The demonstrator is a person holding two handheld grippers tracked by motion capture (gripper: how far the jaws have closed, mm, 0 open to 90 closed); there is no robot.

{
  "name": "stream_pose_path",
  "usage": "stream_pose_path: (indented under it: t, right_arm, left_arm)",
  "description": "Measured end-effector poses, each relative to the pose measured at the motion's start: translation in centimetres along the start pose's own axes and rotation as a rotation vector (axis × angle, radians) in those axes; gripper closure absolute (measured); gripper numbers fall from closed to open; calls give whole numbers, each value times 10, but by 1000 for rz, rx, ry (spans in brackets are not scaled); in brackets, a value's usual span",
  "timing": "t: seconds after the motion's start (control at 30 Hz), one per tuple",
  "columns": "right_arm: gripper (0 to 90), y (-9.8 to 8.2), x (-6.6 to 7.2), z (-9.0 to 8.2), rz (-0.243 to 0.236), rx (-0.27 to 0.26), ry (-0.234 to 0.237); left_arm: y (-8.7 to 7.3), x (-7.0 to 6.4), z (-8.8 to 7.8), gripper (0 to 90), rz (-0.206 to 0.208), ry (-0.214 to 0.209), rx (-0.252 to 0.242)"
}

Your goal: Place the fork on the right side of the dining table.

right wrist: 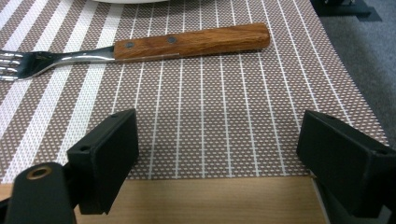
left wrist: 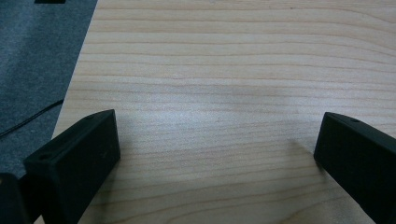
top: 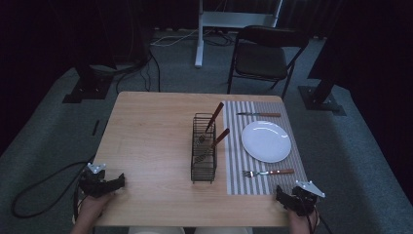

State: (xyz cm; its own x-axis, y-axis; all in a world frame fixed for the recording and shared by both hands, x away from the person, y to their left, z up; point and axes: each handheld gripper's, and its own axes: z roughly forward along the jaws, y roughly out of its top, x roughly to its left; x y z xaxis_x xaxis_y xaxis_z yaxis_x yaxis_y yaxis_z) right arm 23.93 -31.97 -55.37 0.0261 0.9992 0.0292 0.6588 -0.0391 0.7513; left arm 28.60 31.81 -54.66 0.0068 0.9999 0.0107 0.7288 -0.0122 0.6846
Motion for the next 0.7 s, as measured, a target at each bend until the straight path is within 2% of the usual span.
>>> stream_pose_path:
  t: [0.03, 0.13, 0.7]
  right_arm:
    - [119, -2, 0, 0, -14, -9, -10]
    - [118, -6, 1, 0, -7, -37, -13]
    - [121, -7, 0, -1, -10, -45, -11]
  left_arm:
    - [0, 0, 0, 6, 0, 0, 0]
    - [0, 0, 0, 6, 0, -1, 1]
    - [0, 0, 0, 6, 0, 0, 0]
